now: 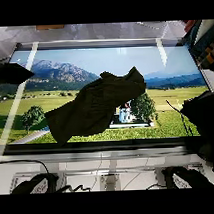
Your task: Fold the clothes and pants, and hang the long-sleeved shirts on hangers.
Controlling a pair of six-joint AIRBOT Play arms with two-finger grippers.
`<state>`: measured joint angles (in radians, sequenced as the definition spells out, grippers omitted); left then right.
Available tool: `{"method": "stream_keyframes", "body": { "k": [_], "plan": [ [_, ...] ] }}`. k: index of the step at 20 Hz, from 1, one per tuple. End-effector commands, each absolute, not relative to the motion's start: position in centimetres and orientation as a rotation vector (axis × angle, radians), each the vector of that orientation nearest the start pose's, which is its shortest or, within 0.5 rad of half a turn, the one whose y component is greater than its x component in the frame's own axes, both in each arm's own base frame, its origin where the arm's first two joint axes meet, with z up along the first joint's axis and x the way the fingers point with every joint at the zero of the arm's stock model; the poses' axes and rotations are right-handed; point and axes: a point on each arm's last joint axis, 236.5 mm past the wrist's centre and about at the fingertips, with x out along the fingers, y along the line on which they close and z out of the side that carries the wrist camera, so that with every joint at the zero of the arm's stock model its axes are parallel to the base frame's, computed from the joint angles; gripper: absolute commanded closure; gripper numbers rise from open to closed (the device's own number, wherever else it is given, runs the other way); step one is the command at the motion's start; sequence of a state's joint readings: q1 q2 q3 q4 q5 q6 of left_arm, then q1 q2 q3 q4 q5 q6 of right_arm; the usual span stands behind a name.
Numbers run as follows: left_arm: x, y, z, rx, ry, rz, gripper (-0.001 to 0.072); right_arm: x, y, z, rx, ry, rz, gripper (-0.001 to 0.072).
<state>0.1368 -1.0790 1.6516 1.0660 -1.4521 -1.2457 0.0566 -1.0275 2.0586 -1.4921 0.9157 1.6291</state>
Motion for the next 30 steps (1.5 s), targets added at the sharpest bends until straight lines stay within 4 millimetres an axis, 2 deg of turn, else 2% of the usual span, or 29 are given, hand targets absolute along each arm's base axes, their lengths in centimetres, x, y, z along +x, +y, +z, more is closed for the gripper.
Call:
{"method": "stream_keyframes", "body": {
  "k": [1, 11, 13, 18, 20, 21, 23, 25, 26, 28, 30],
  "plan": [
    [36.3, -6.4, 26.8, -0.03, 0.77, -0.442, 0.0685, 34.0, 3.4, 54.4, 0.106, -0.111, 0.125, 0.0681],
    [36.3, -6.4, 26.9, -0.025, 0.767, -0.444, 0.0685, 34.0, 3.4, 54.4, 0.106, -0.111, 0.125, 0.0682],
    [37.0, -6.2, 27.5, 0.013, 0.717, -0.444, 0.0686, 34.0, 3.4, 54.4, 0.106, -0.111, 0.125, 0.0681],
    [37.1, -6.2, 27.6, 0.012, 0.712, -0.442, 0.0685, 33.9, 3.5, 54.4, 0.108, -0.112, 0.128, 0.0682],
    [37.5, -6.4, 28.0, -0.003, 0.691, -0.443, 0.0685, 33.7, 4.2, 54.3, 0.13, -0.103, 0.159, 0.0681],
    [37.3, -7.3, 28.5, -0.056, 0.686, -0.466, 0.0685, 33.4, 5.1, 54.0, 0.153, -0.084, 0.198, 0.0682],
    [36.7, -9.2, 29.4, -0.205, 0.694, -0.51, 0.0685, 32.7, 7.4, 52.3, 0.2, 0.002, 0.295, 0.0682],
    [36.4, -10.4, 30.2, -0.25, 0.68, -0.56, 0.0685, 32.3, 9.1, 49.2, 0.181, 0.137, 0.359, 0.0682],
    [36.3, -10.6, 30.4, -0.257, 0.678, -0.569, 0.0685, 32.2, 9.8, 46.7, 0.119, 0.225, 0.391, 0.0681],
    [36.3, -10.6, 30.3, -0.256, 0.678, -0.568, 0.0685, 31.1, 11.6, 39.4, -0.028, 0.475, 0.503, 0.0682],
    [36.3, -10.6, 30.3, -0.255, 0.68, -0.568, 0.0685, 29.0, 14.4, 33.5, -0.037, 0.687, 0.685, 0.0681]
  ]
}}
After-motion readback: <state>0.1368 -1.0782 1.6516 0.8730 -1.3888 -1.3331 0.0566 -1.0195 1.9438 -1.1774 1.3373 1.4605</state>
